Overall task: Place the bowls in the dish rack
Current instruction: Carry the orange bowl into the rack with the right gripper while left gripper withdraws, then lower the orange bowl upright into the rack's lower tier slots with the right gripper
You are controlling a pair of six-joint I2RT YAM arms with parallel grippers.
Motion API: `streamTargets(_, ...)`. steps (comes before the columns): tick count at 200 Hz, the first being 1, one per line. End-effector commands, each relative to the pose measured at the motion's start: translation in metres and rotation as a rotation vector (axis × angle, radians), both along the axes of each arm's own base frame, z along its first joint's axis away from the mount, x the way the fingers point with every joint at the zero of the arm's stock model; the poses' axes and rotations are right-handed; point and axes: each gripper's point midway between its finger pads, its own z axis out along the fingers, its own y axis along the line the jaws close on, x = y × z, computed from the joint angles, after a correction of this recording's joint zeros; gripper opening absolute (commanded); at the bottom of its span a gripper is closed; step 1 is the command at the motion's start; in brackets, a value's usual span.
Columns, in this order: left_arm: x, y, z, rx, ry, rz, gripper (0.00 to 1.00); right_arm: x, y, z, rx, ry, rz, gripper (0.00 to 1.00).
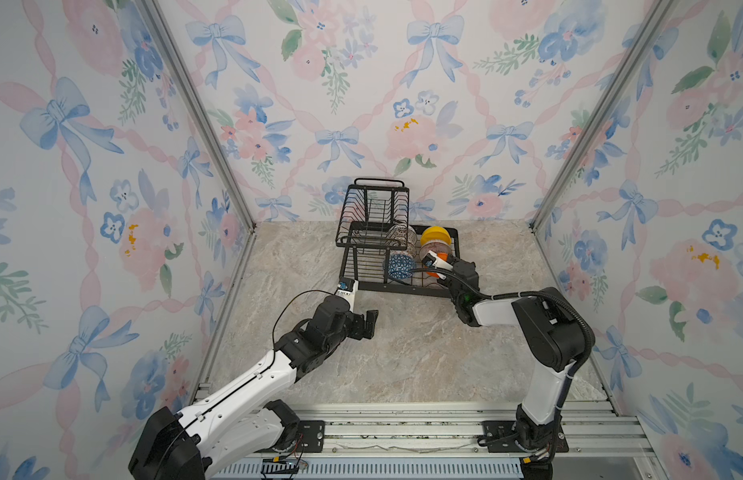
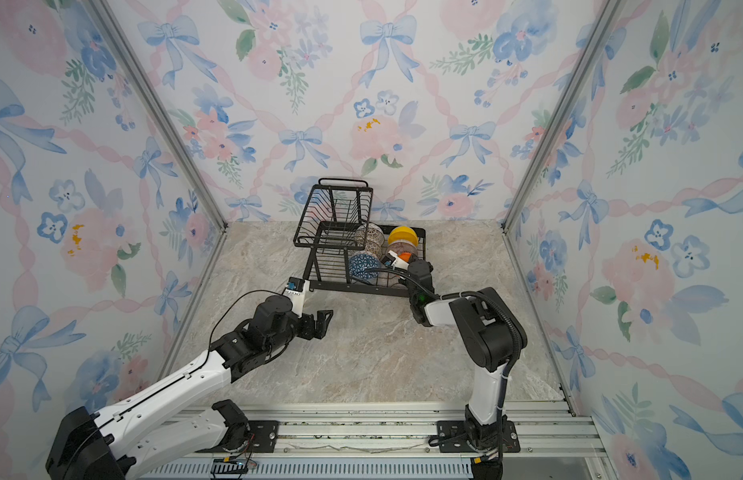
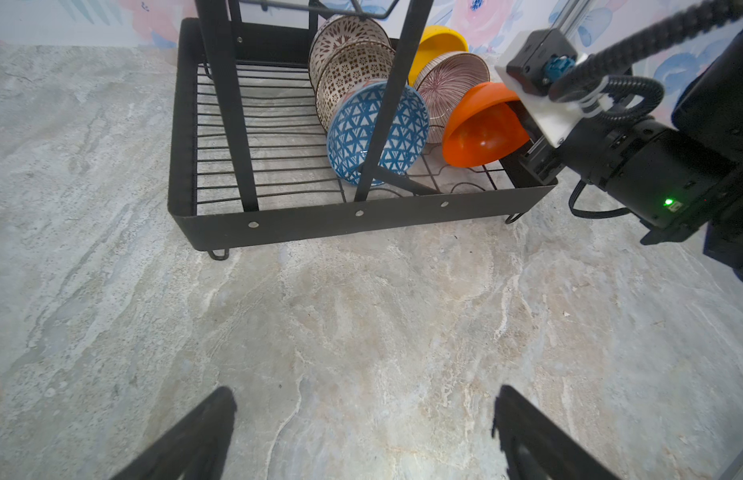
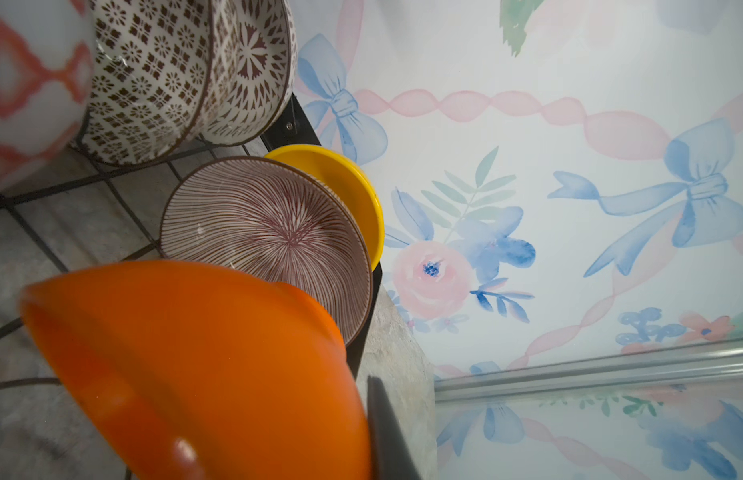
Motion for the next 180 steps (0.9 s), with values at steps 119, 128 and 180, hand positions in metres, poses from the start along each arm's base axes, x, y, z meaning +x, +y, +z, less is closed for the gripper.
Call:
streamTargets(119,-0.003,0.003,-0.005,-0.012,0.017,0.004,0.98,0.000,0.017,-0.021,-0.041,0.200,0.116,0.00)
streamTargets(128,-0.003,0.003,-0.005,-0.012,0.018,0.004,0.98,-0.001,0.019,-0.023,-0.040,0.215,0.122,0.00)
streamTargets(180,-0.002,0.002,-0.005,-0.009,0.018,0.002,0.98,-0.010,0.023,-0.038,-0.043,0.302,0.131,0.00)
